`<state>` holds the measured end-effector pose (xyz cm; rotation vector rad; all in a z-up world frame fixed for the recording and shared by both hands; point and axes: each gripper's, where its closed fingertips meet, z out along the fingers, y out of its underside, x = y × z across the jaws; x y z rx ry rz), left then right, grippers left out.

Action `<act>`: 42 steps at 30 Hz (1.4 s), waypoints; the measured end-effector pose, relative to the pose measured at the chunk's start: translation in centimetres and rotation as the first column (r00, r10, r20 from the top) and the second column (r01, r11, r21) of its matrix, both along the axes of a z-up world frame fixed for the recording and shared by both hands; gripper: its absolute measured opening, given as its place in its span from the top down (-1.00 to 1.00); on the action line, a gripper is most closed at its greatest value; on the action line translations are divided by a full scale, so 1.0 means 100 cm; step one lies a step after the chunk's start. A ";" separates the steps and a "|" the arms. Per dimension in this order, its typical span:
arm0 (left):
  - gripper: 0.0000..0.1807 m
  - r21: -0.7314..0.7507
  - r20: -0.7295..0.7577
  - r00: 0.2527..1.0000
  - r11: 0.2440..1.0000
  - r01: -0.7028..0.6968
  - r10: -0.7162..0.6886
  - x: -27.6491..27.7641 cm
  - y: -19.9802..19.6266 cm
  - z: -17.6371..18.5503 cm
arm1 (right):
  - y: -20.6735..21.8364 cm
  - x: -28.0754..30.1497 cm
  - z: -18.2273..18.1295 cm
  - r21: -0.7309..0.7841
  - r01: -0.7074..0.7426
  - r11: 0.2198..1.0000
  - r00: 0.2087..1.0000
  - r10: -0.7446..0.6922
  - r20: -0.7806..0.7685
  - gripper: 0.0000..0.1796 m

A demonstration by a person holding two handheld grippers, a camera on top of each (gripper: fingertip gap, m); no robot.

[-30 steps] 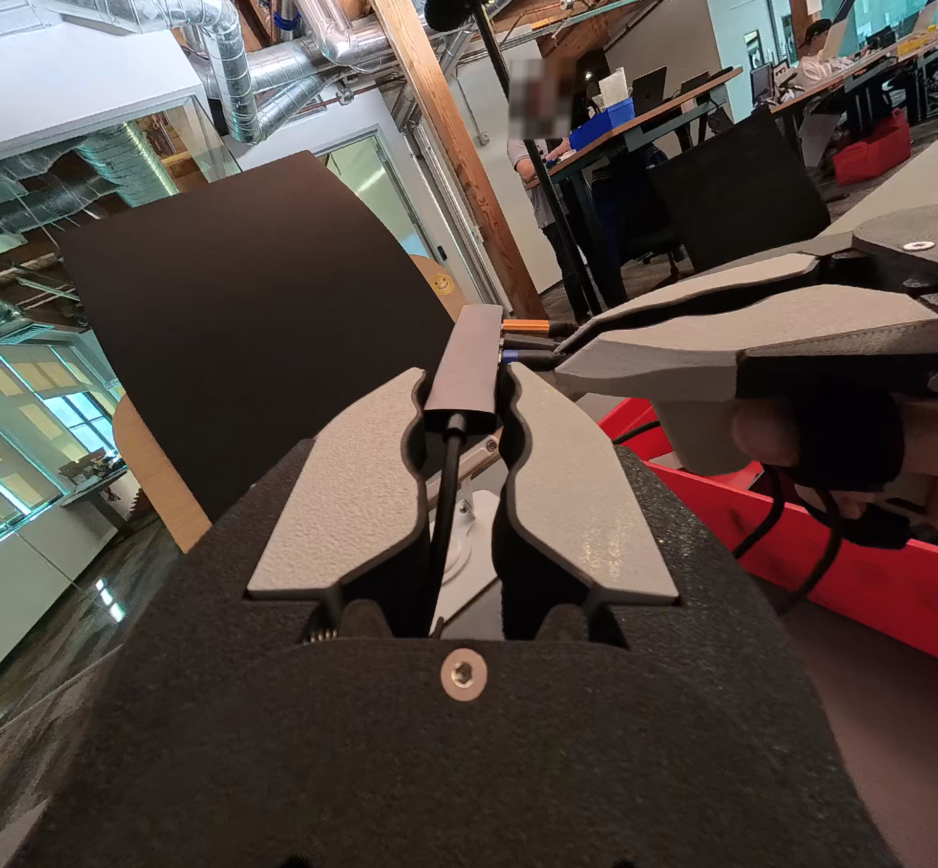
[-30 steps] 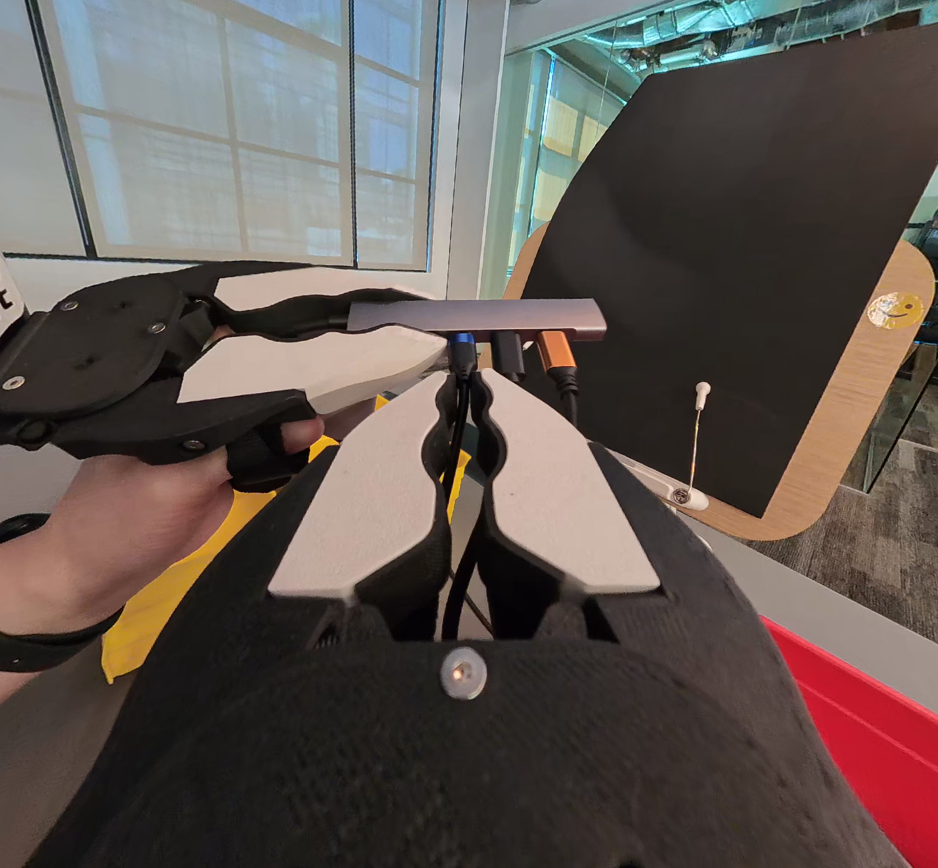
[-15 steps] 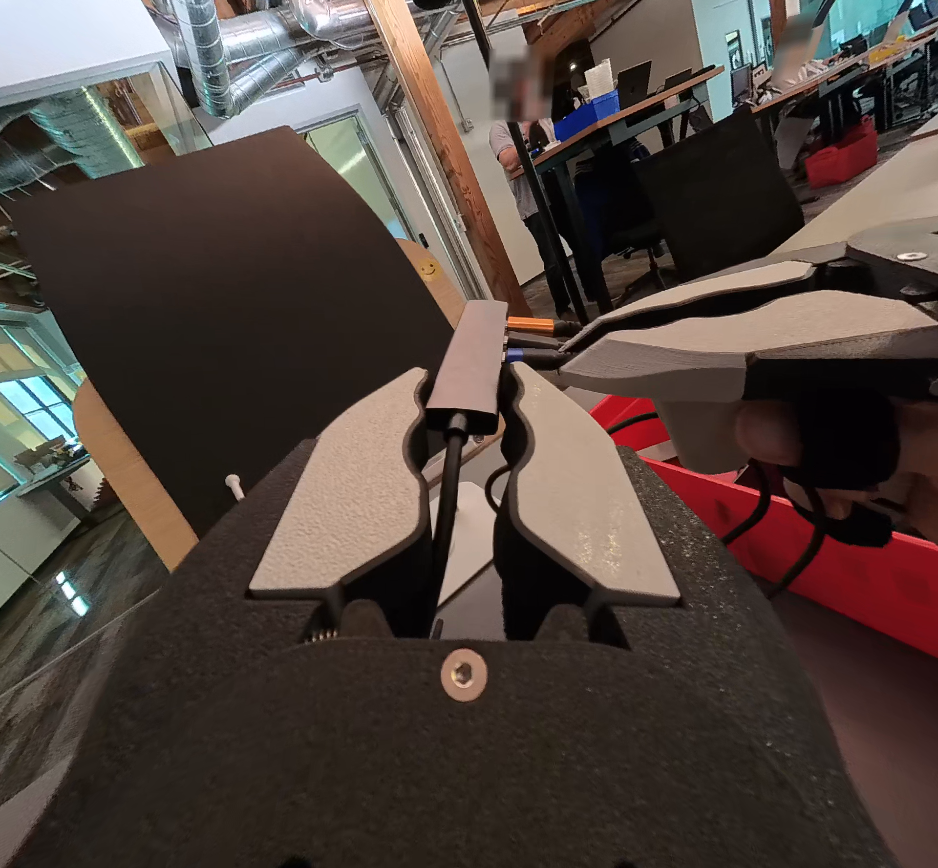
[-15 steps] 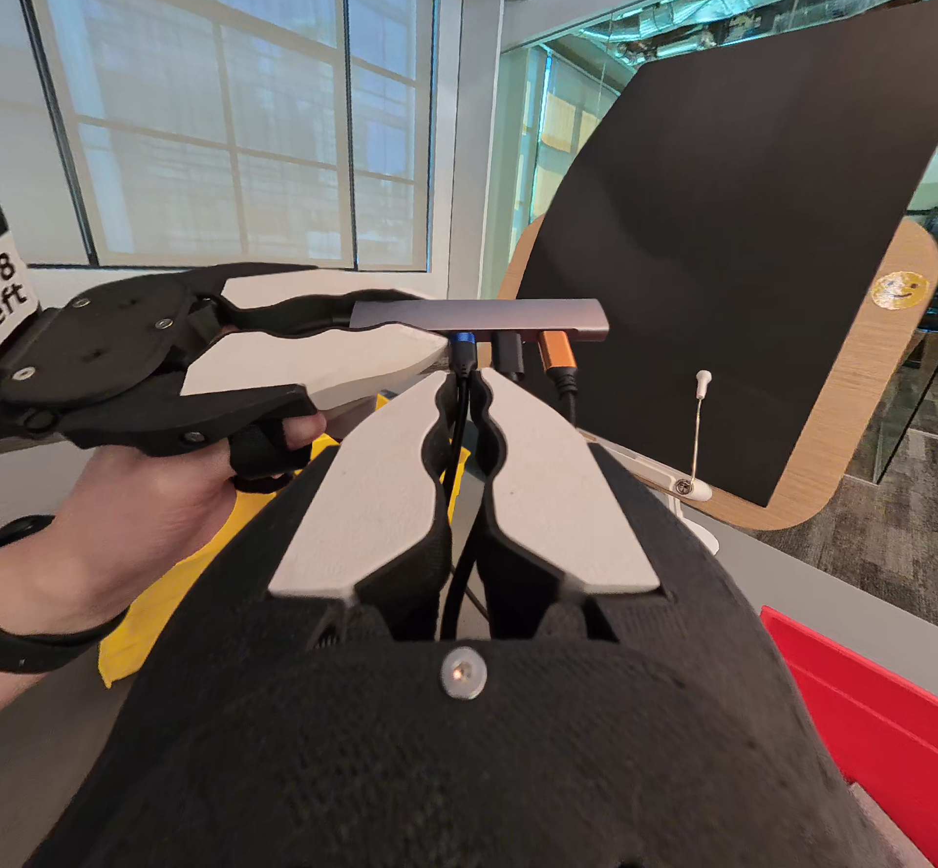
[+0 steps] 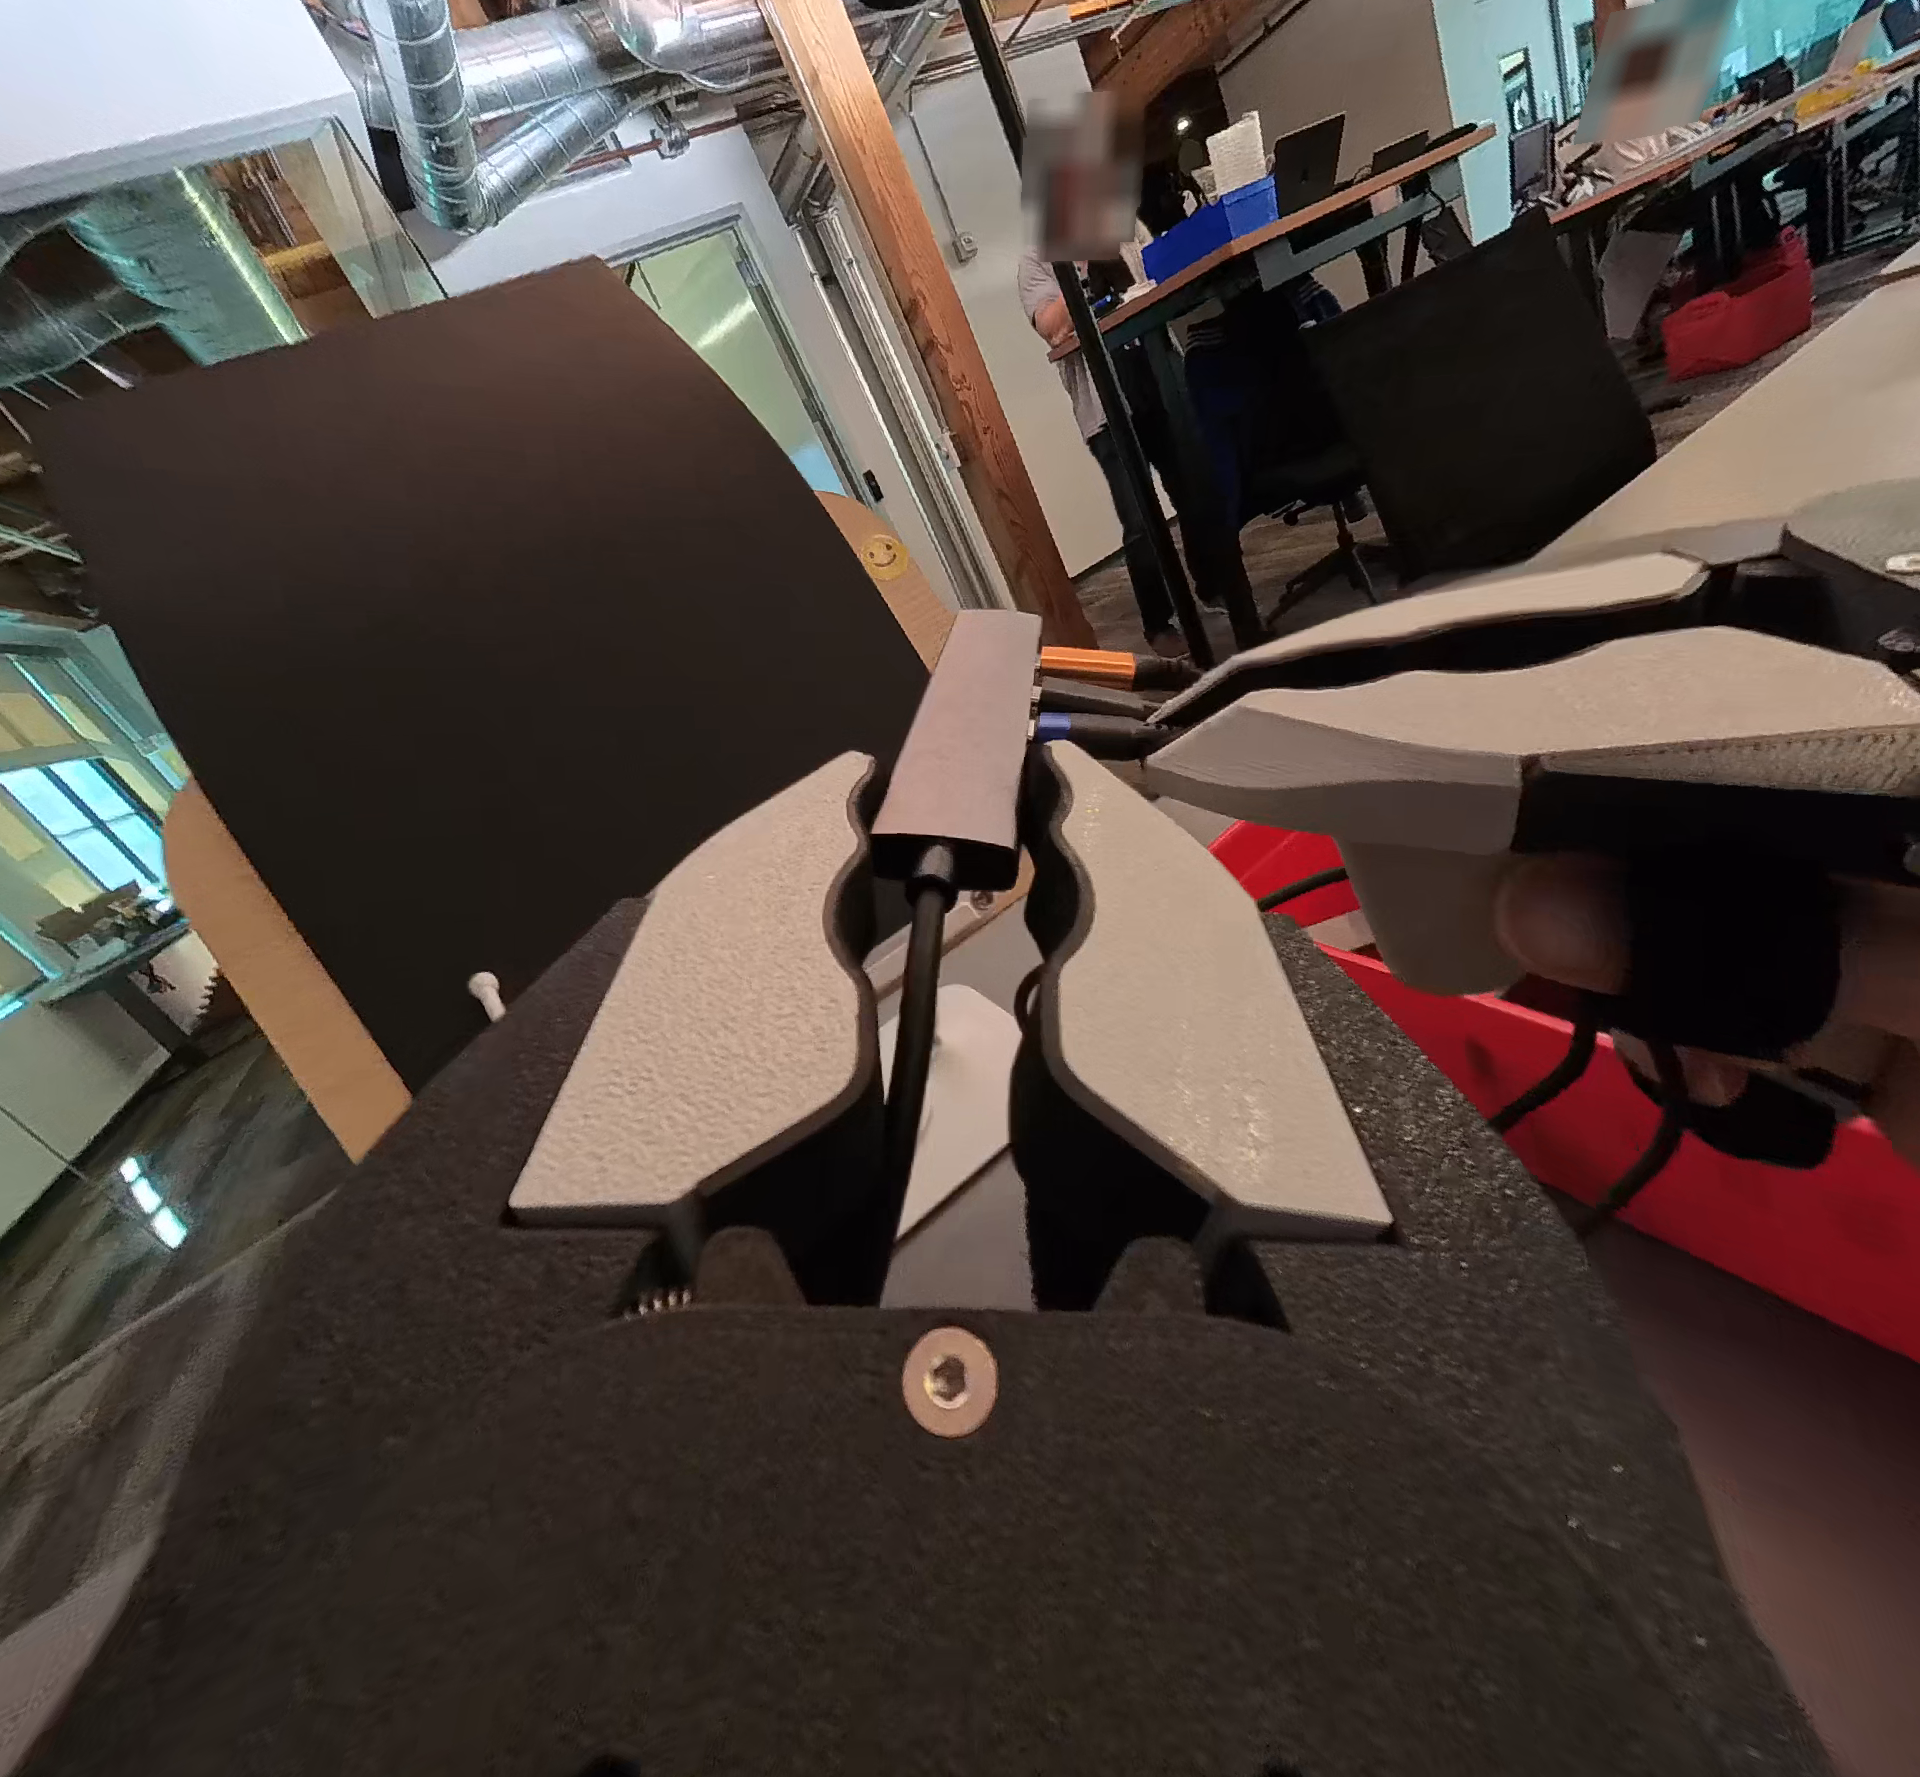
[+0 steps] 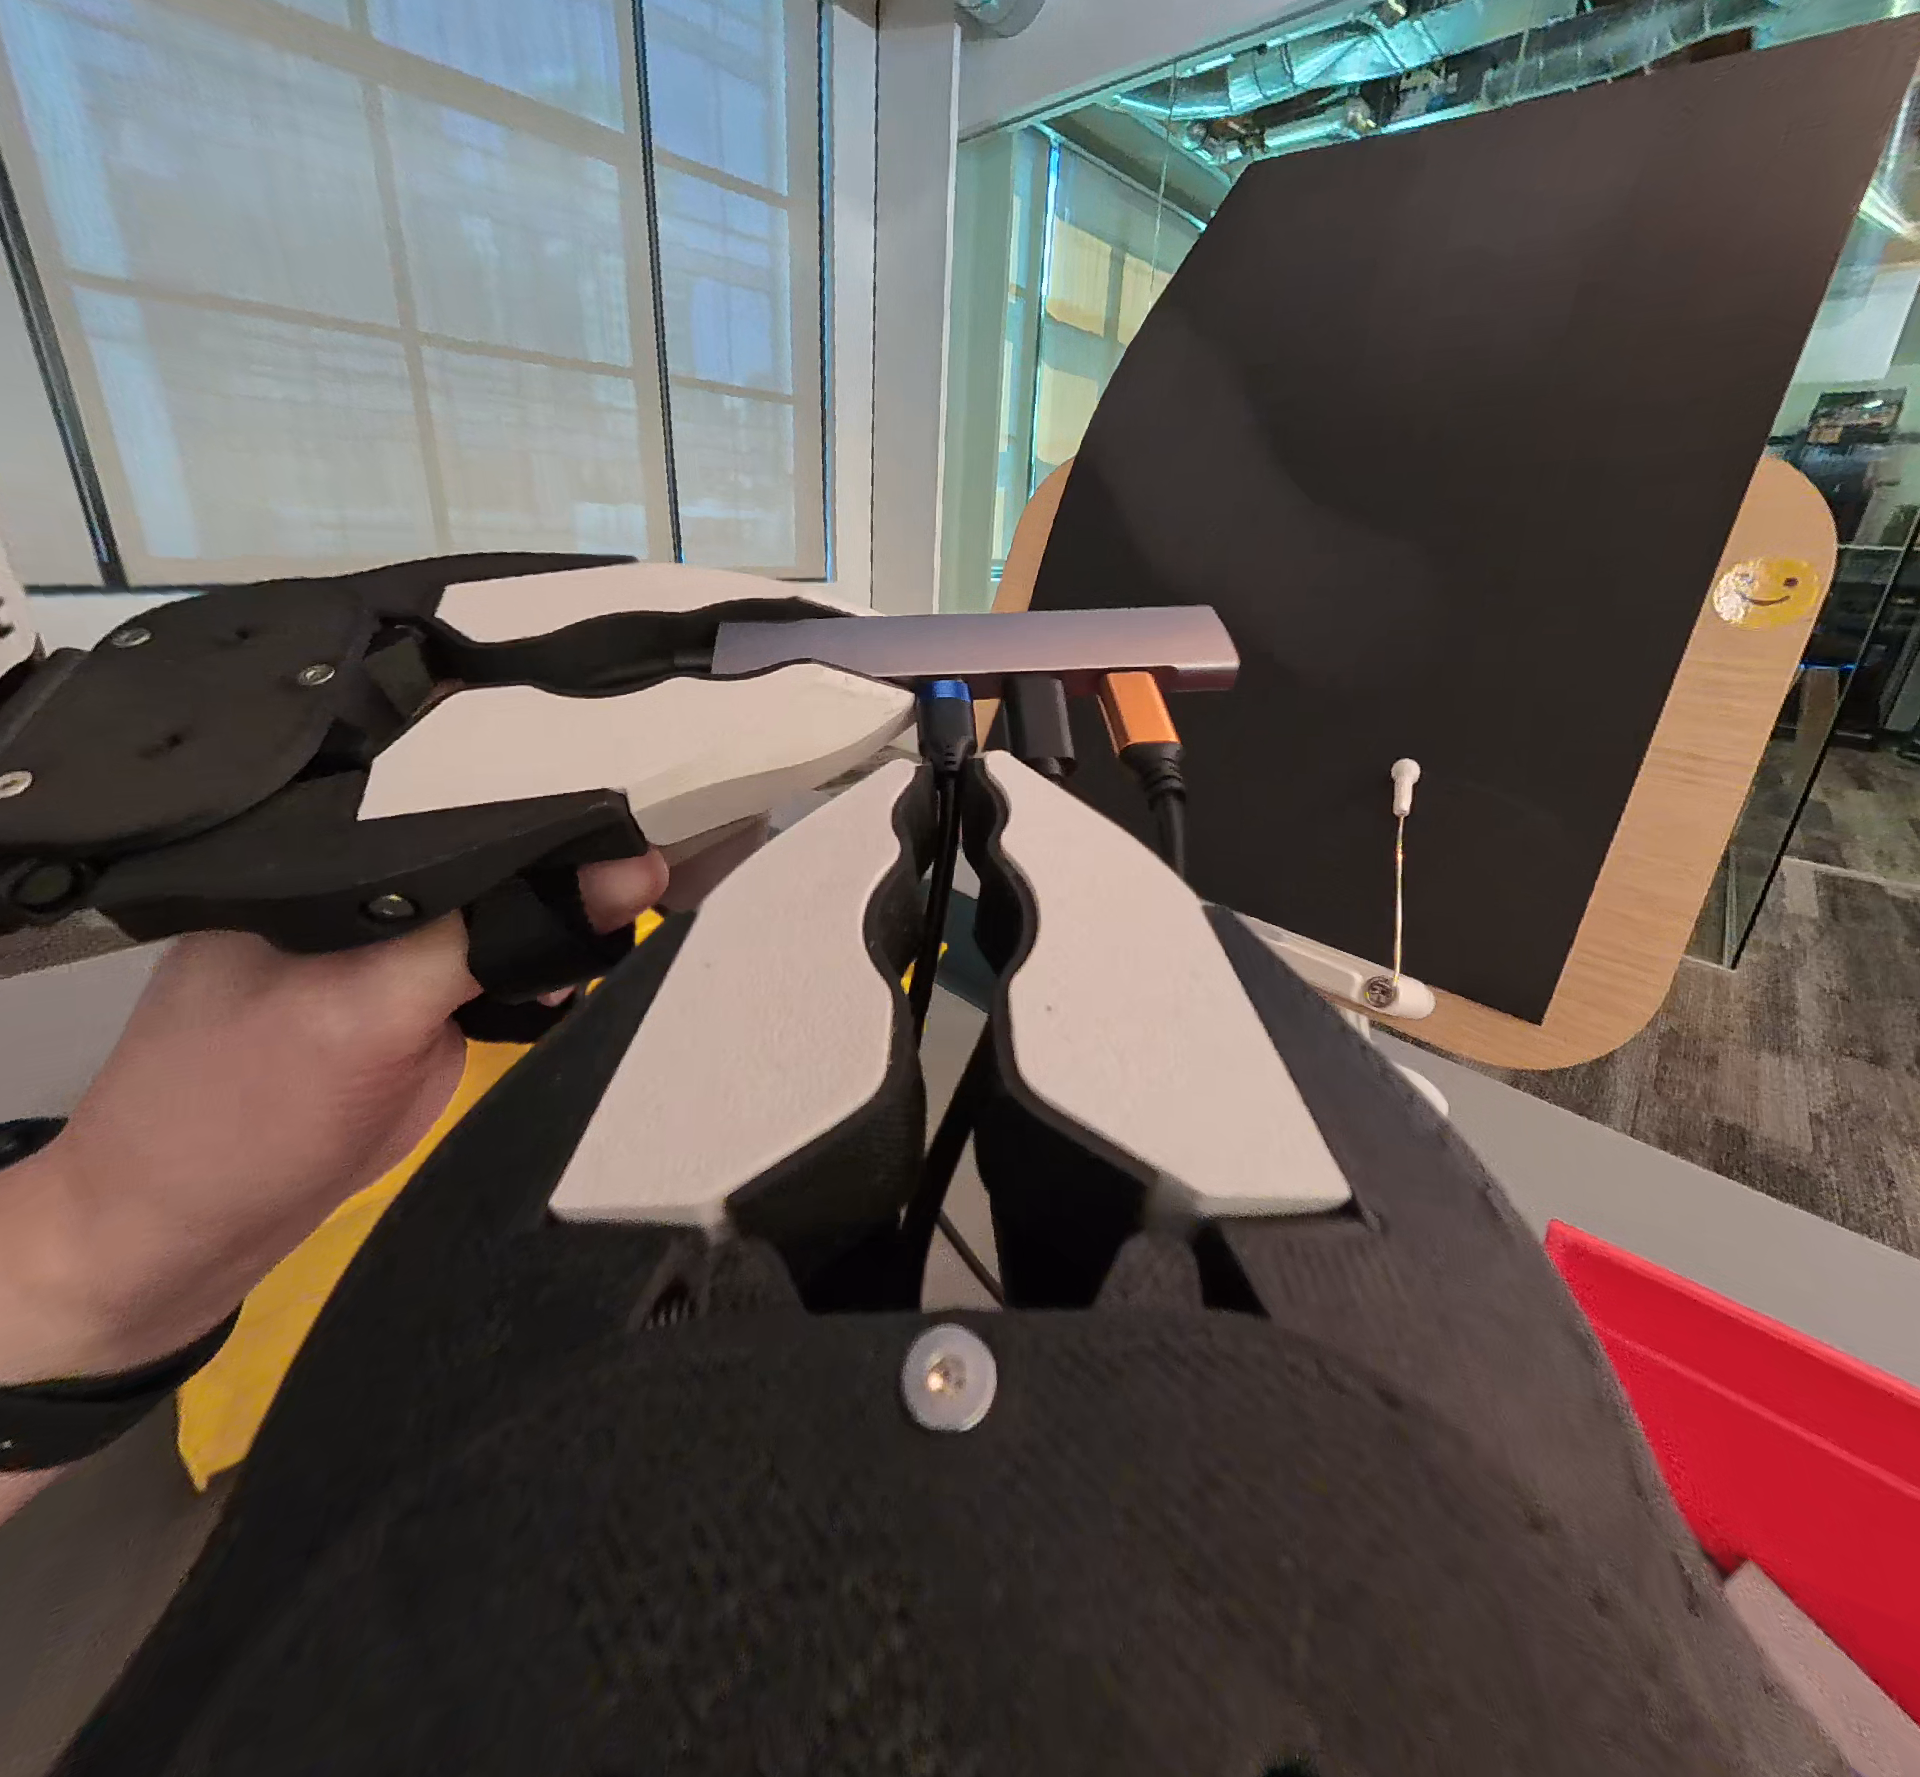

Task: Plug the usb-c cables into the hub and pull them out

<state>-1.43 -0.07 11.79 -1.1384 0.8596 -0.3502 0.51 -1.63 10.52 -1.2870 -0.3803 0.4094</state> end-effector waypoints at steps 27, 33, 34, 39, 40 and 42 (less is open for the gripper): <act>0.73 -0.019 0.021 0.999 0.999 -0.032 0.032 -0.004 -0.005 0.009 | -0.003 -0.006 0.009 0.184 0.113 0.976 0.954 -0.158 0.253 0.87; 0.73 0.002 0.056 0.998 1.000 -0.023 0.023 -0.001 -0.011 0.011 | -0.006 -0.003 0.014 0.142 0.049 0.989 0.987 -0.070 0.147 0.88; 0.73 0.005 0.061 0.998 1.000 -0.023 0.023 -0.001 -0.012 0.012 | -0.007 -0.003 0.014 0.153 0.055 0.987 0.986 -0.079 0.149 0.88; 0.73 0.008 0.074 0.997 1.000 -0.004 0.004 0.001 -0.016 0.014 | -0.009 -0.002 0.016 0.200 0.071 0.977 0.980 -0.106 0.166 0.86; 0.73 0.007 0.073 0.997 1.000 0.001 -0.001 0.001 -0.016 0.014 | -0.009 -0.002 0.016 0.201 0.071 0.977 0.980 -0.106 0.166 0.86; 0.73 0.000 0.070 0.997 1.000 0.011 -0.011 0.001 -0.016 0.014 | -0.009 -0.003 0.016 0.199 0.068 0.978 0.980 -0.103 0.172 0.84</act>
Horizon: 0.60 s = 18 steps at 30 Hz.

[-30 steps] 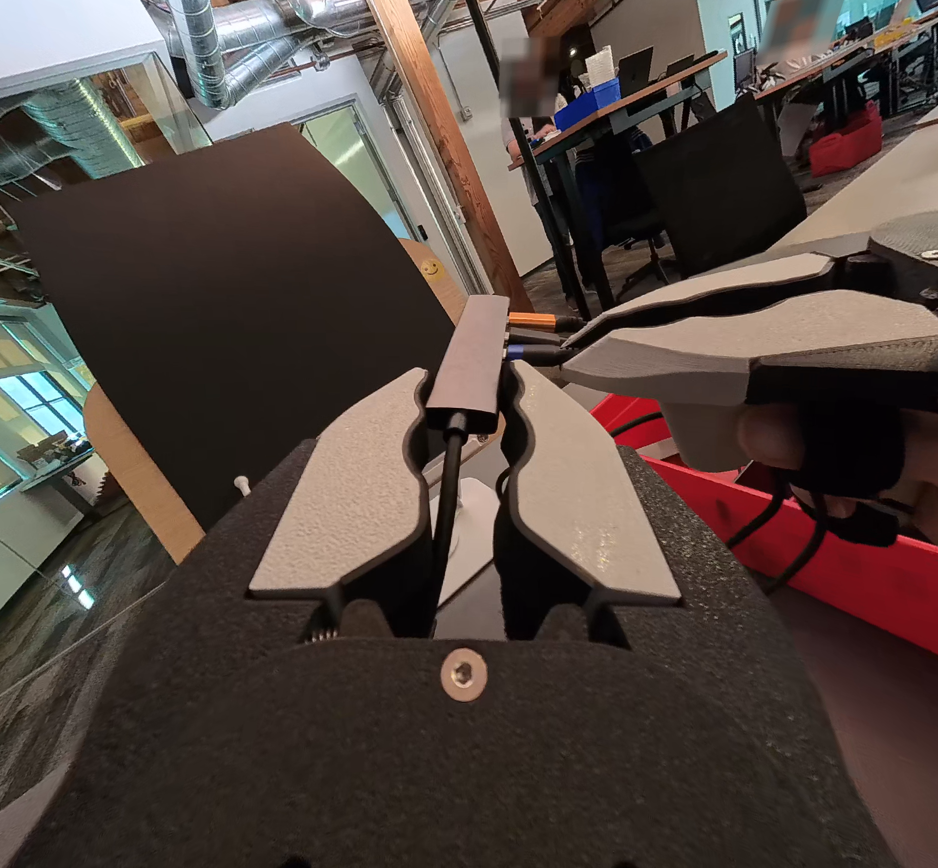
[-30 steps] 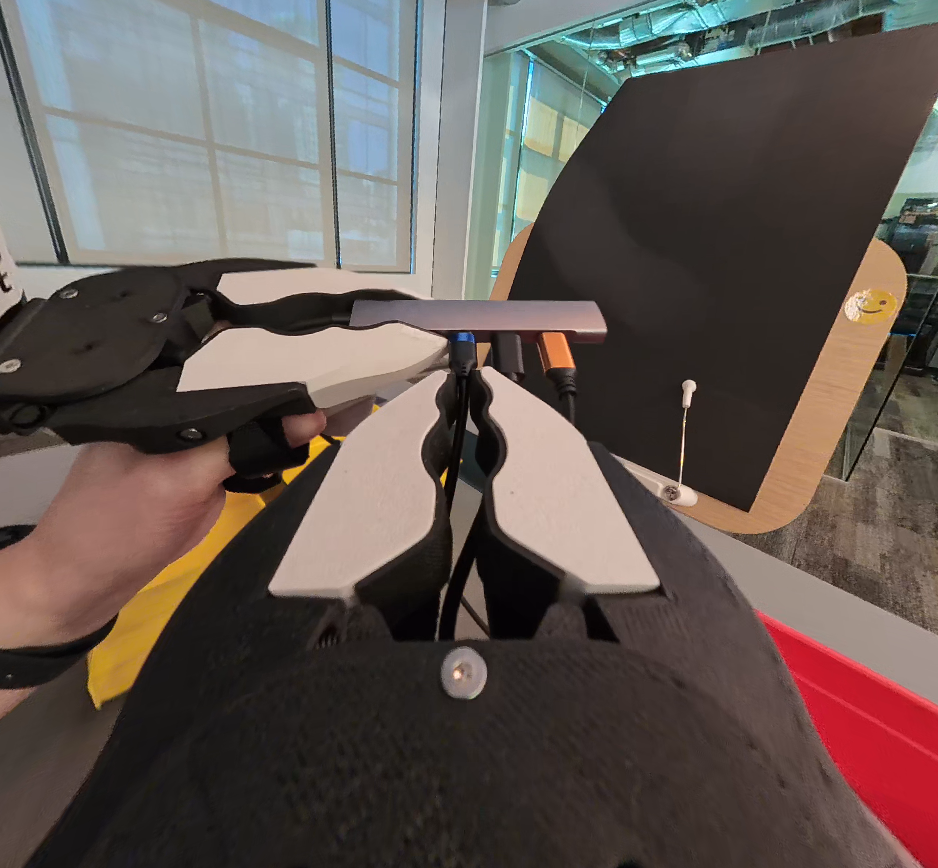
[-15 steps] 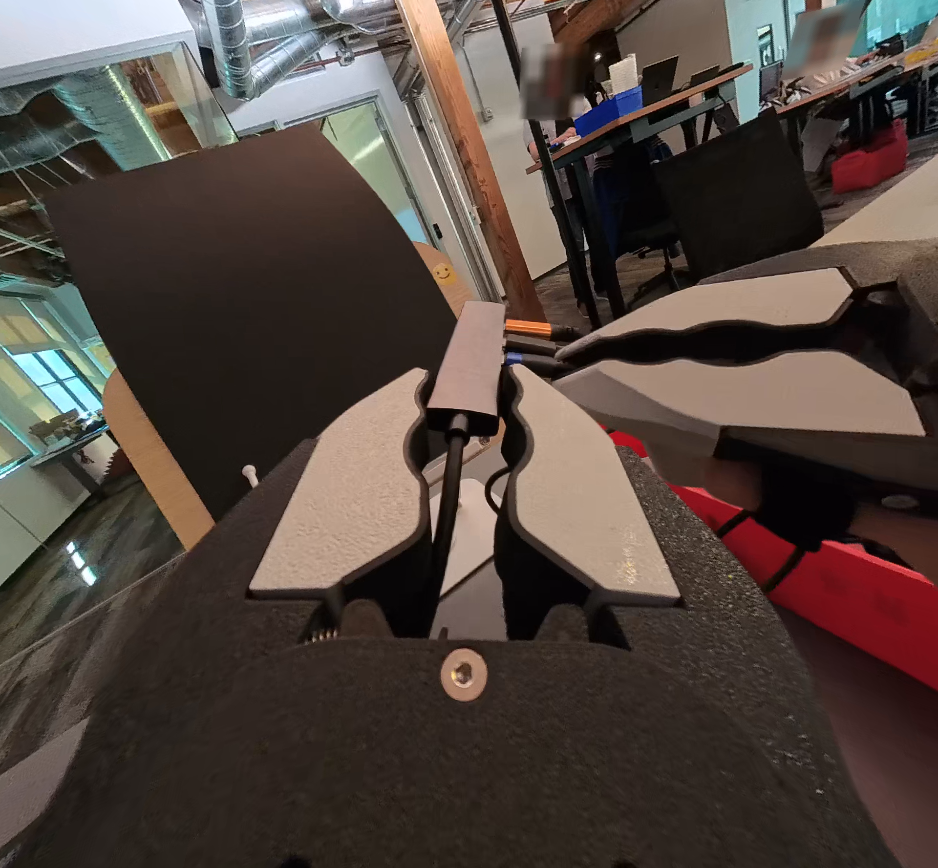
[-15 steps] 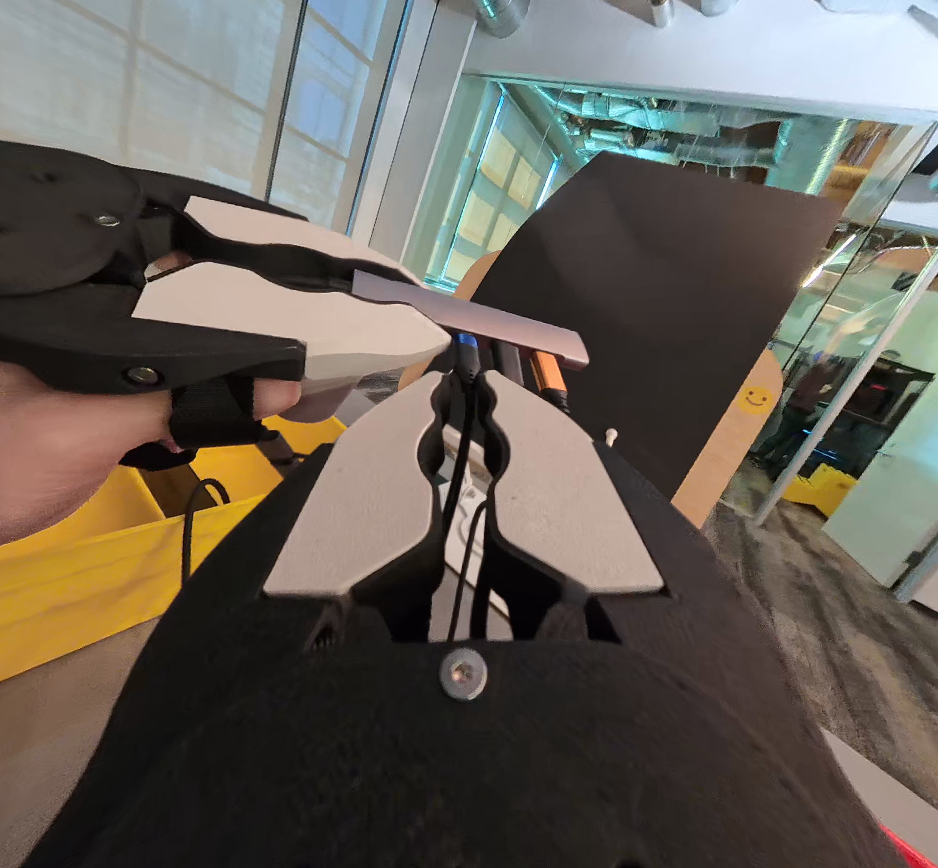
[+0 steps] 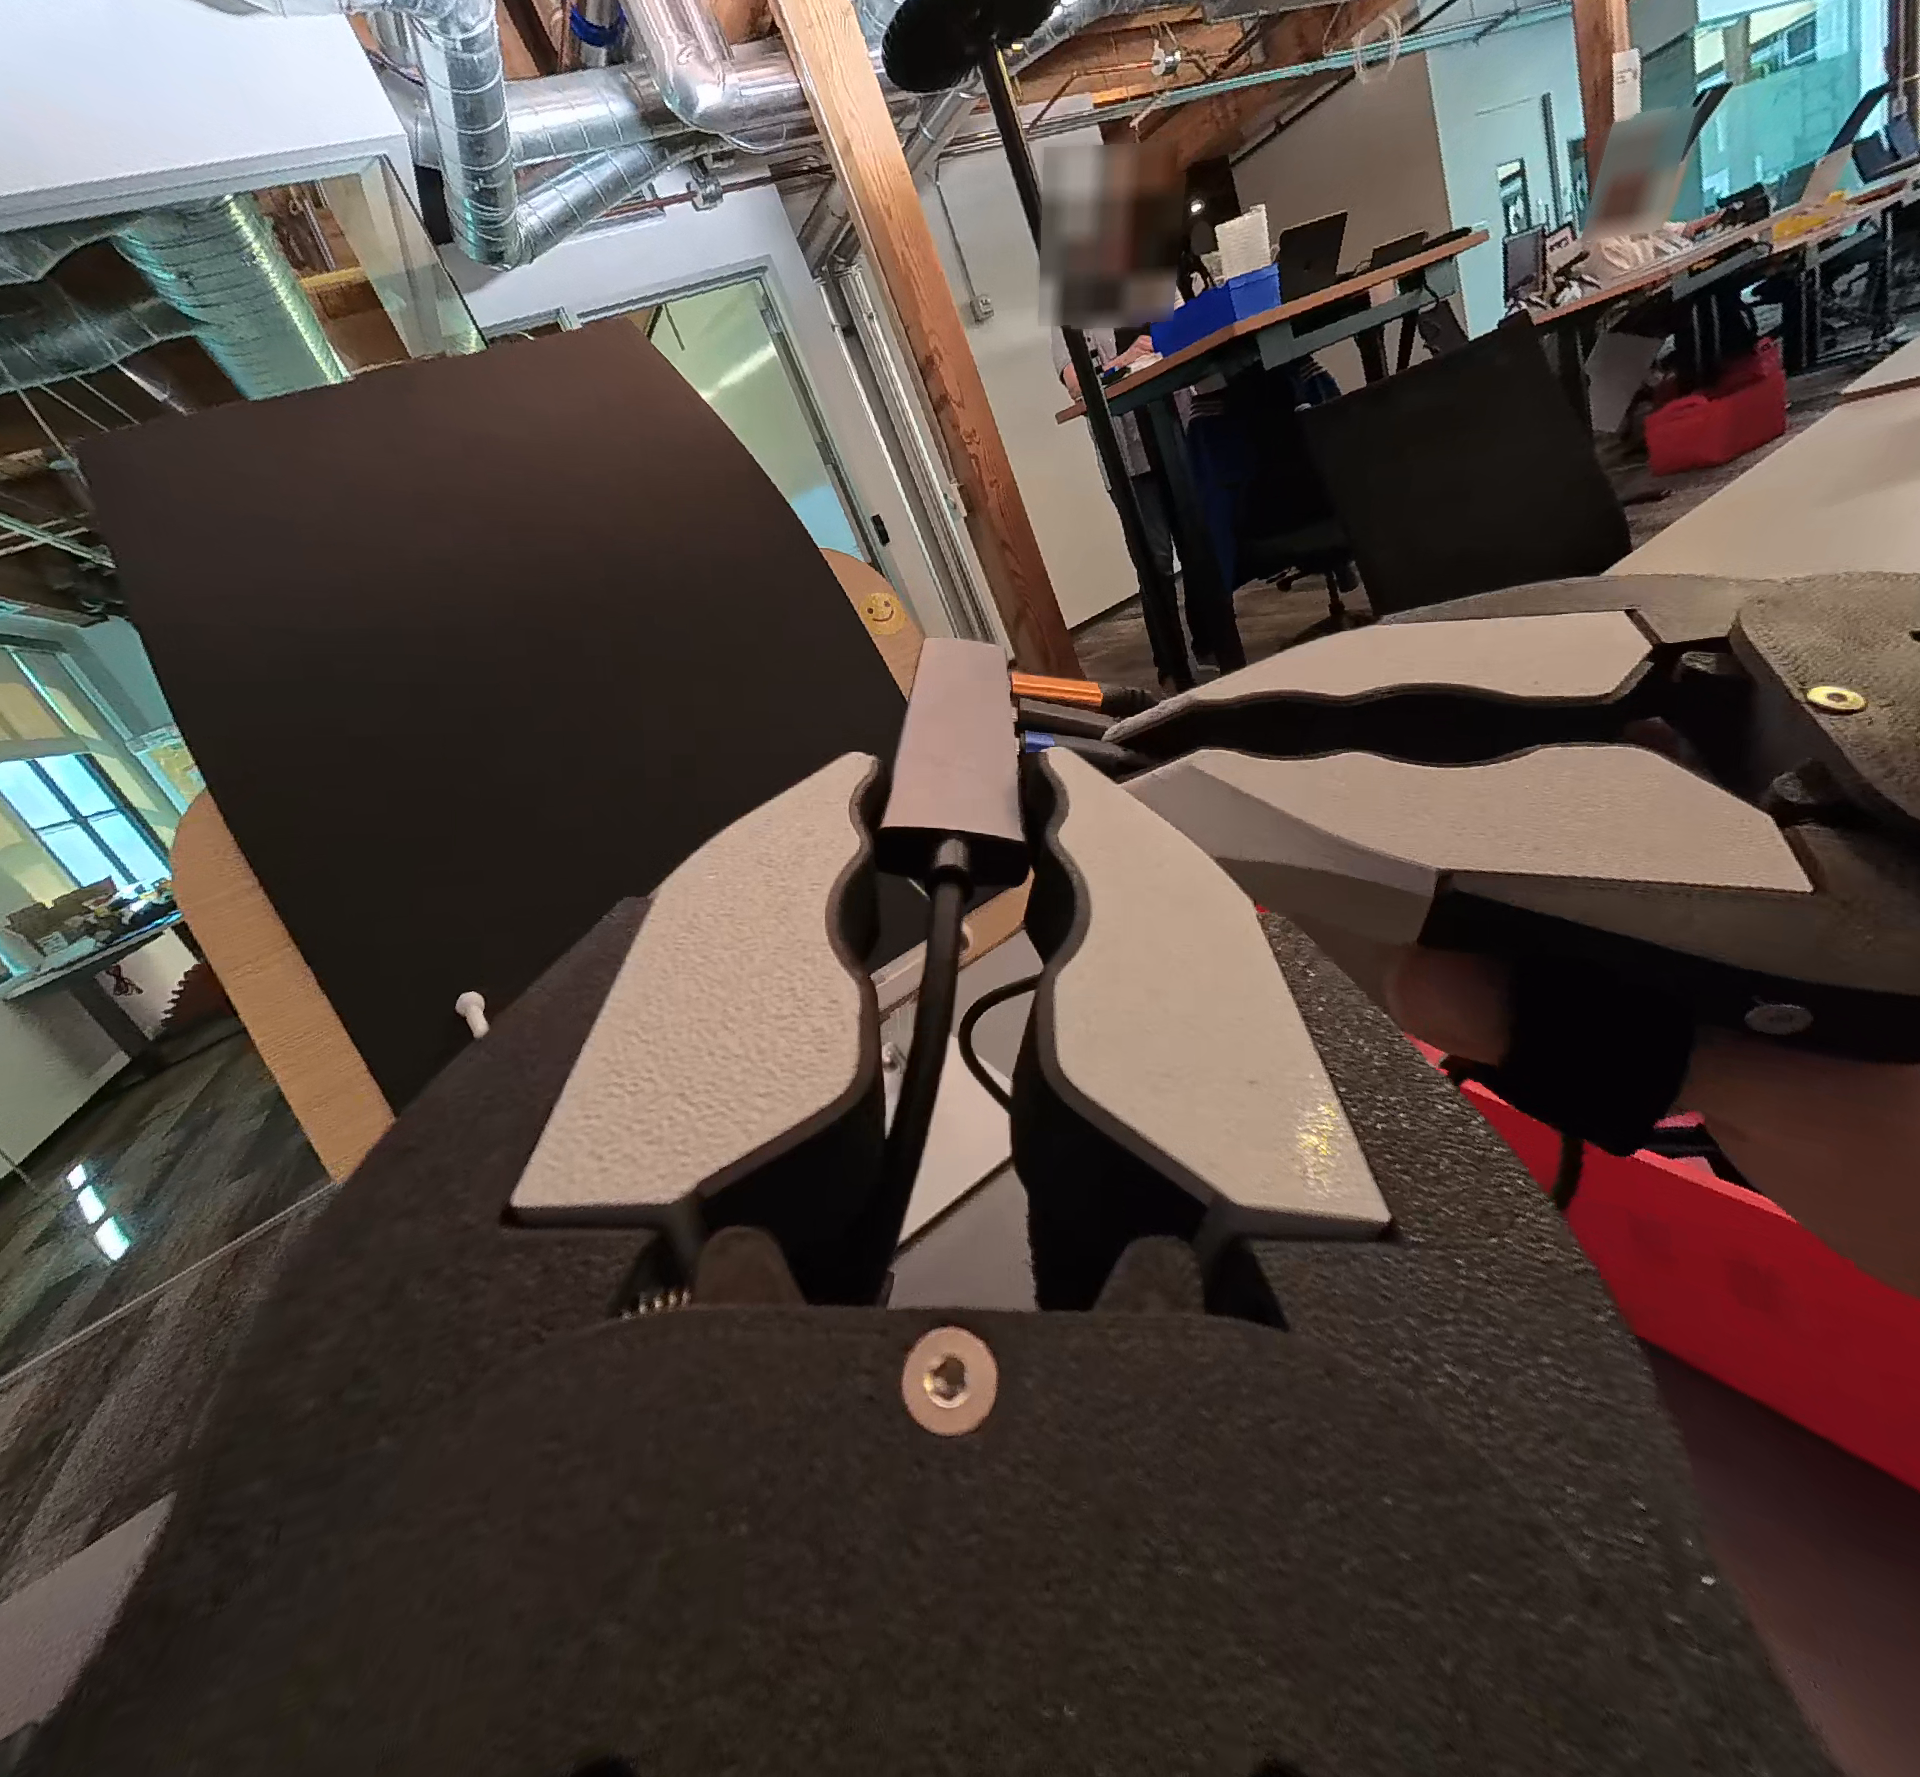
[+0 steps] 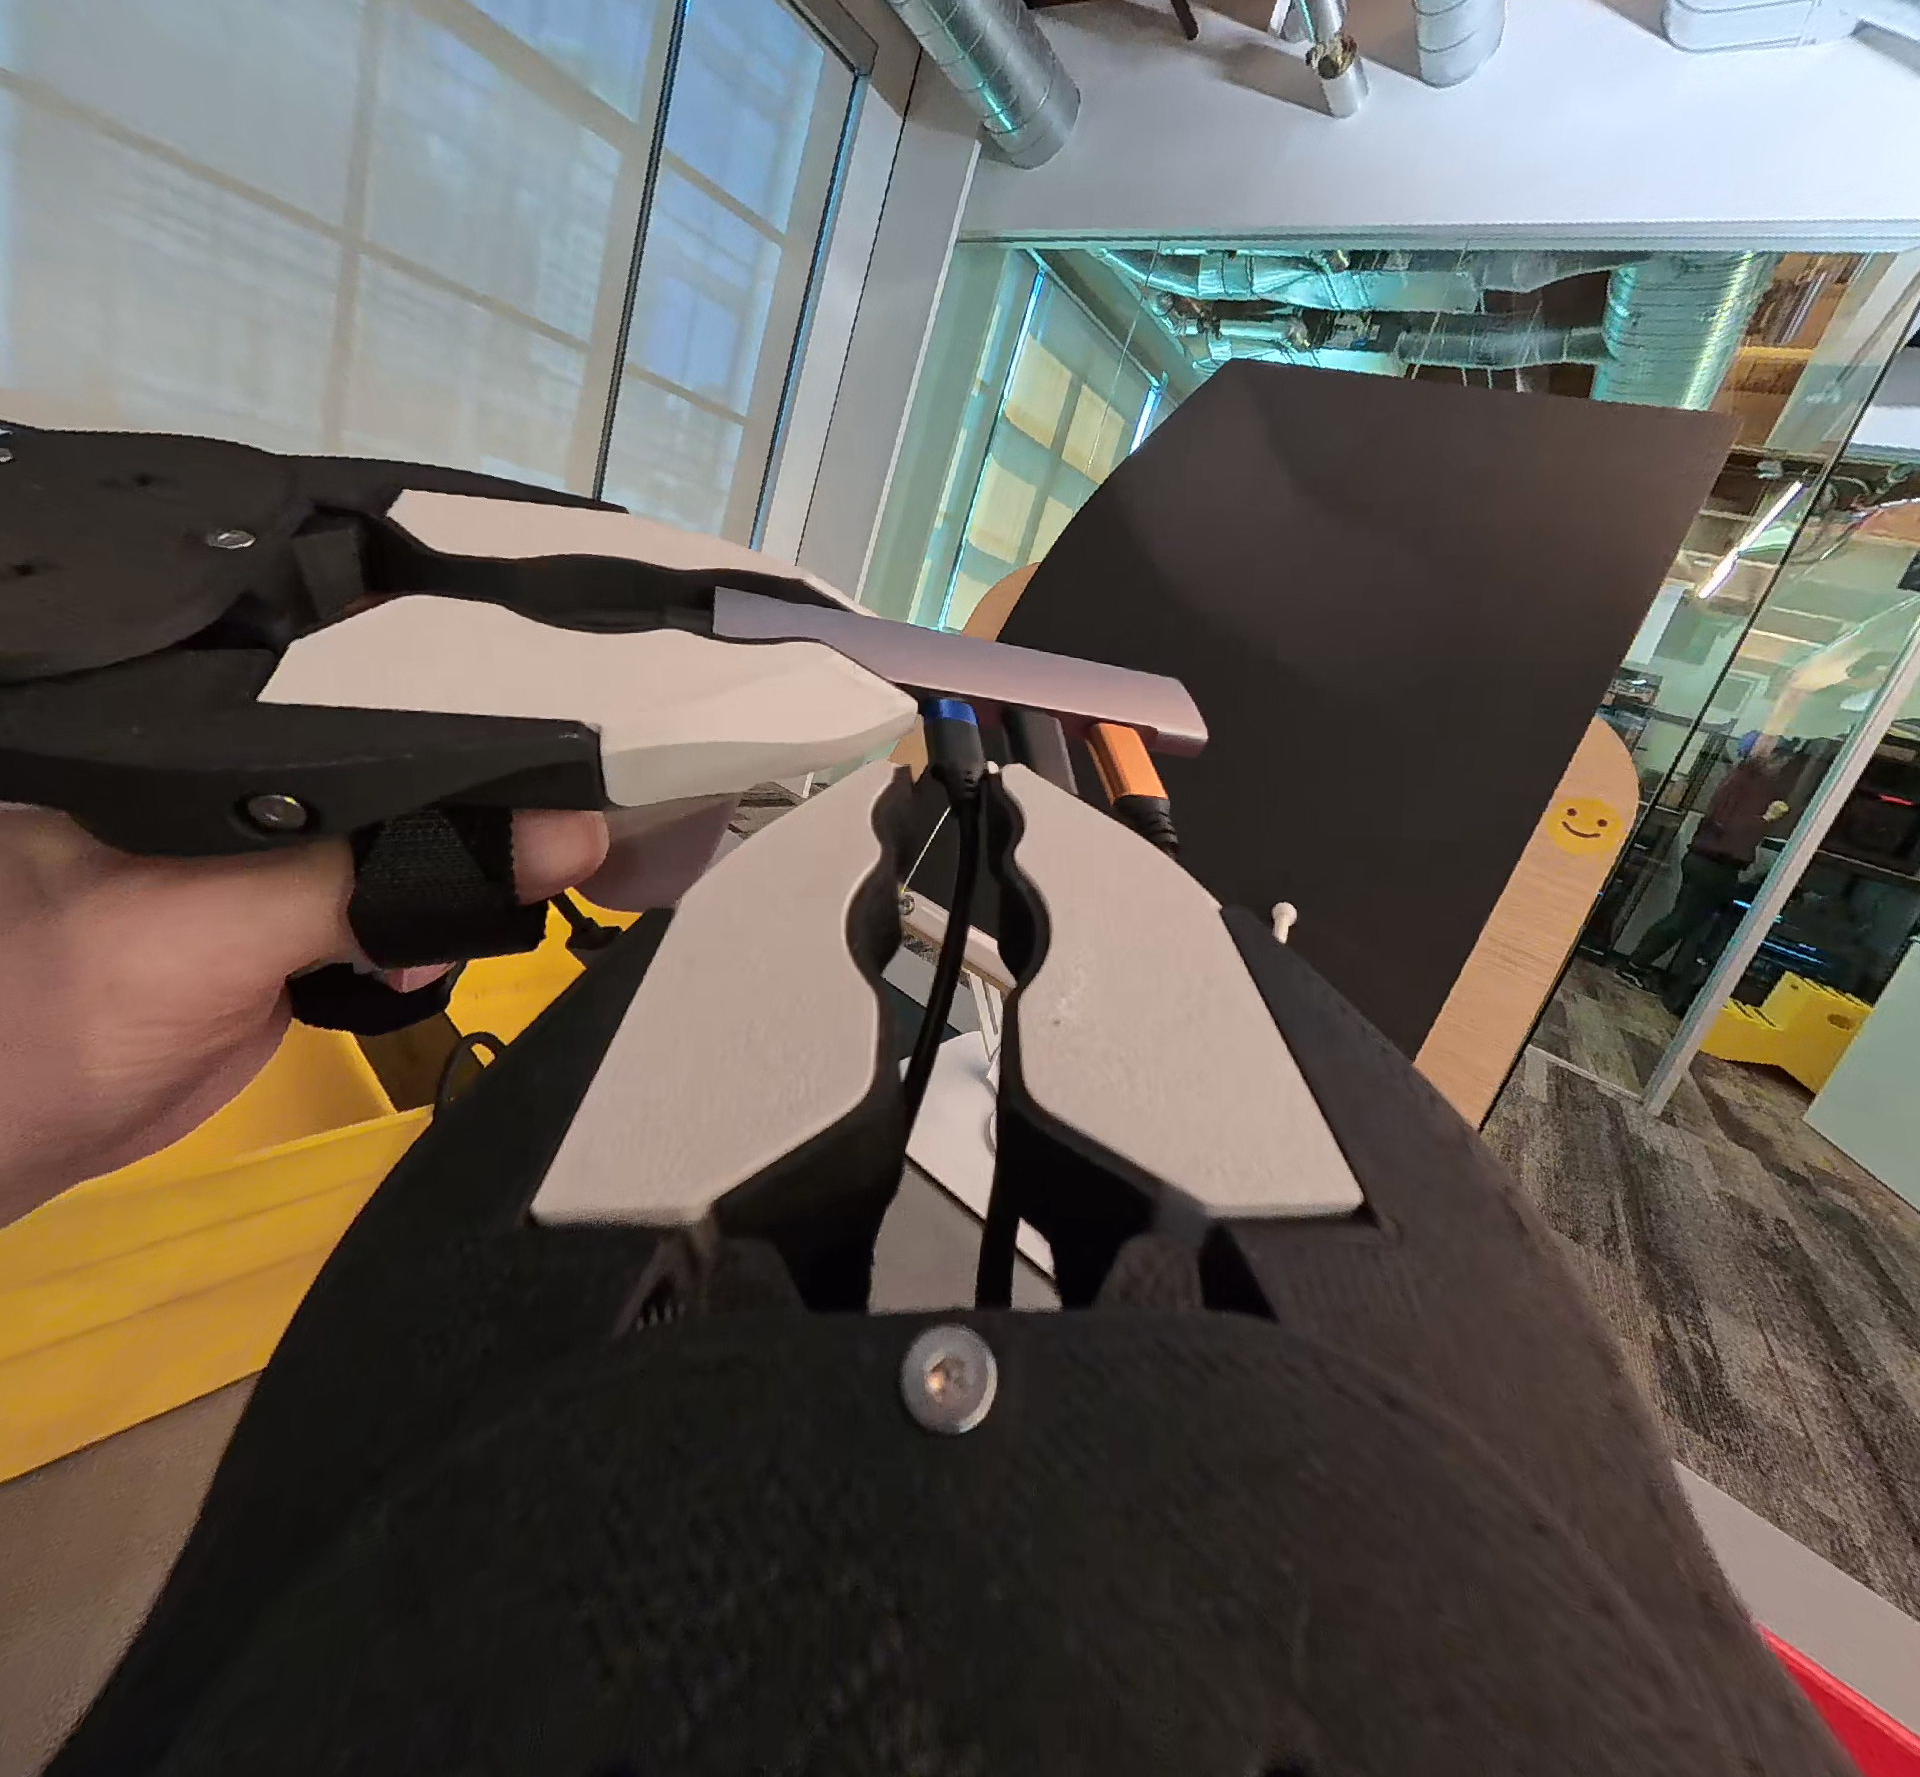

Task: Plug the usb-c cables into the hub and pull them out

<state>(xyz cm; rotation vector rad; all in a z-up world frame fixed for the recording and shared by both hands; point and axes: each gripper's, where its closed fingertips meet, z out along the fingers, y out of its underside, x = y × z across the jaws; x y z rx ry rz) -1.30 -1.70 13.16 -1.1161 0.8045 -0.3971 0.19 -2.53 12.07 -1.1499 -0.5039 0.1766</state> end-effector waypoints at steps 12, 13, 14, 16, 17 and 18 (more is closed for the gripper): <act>0.74 0.001 0.020 1.000 1.000 0.021 -0.021 0.000 -0.004 0.002 | -0.003 0.002 0.003 0.047 0.055 0.997 0.998 -0.057 0.036 0.88; 0.74 0.000 0.023 0.999 1.000 0.022 -0.022 0.000 -0.004 0.002 | -0.004 0.002 0.004 0.049 0.056 0.997 0.998 -0.058 0.038 0.88; 0.74 0.000 0.028 0.999 1.000 0.023 -0.023 0.000 -0.005 0.002 | -0.004 0.002 0.004 0.050 0.053 0.997 0.998 -0.054 0.035 0.87; 0.74 0.006 0.033 0.999 1.000 0.019 -0.019 0.000 -0.005 0.002 | -0.005 0.002 0.004 0.041 0.046 0.998 0.999 -0.047 0.018 0.86; 0.74 0.012 0.032 0.999 1.000 0.017 -0.017 0.000 -0.006 0.003 | -0.005 0.002 0.005 0.035 0.036 0.999 0.999 -0.036 0.000 0.86; 0.74 0.017 0.031 0.999 1.000 0.015 -0.016 0.000 -0.006 0.003 | -0.006 0.002 0.005 0.027 0.023 0.999 1.000 -0.023 -0.018 0.86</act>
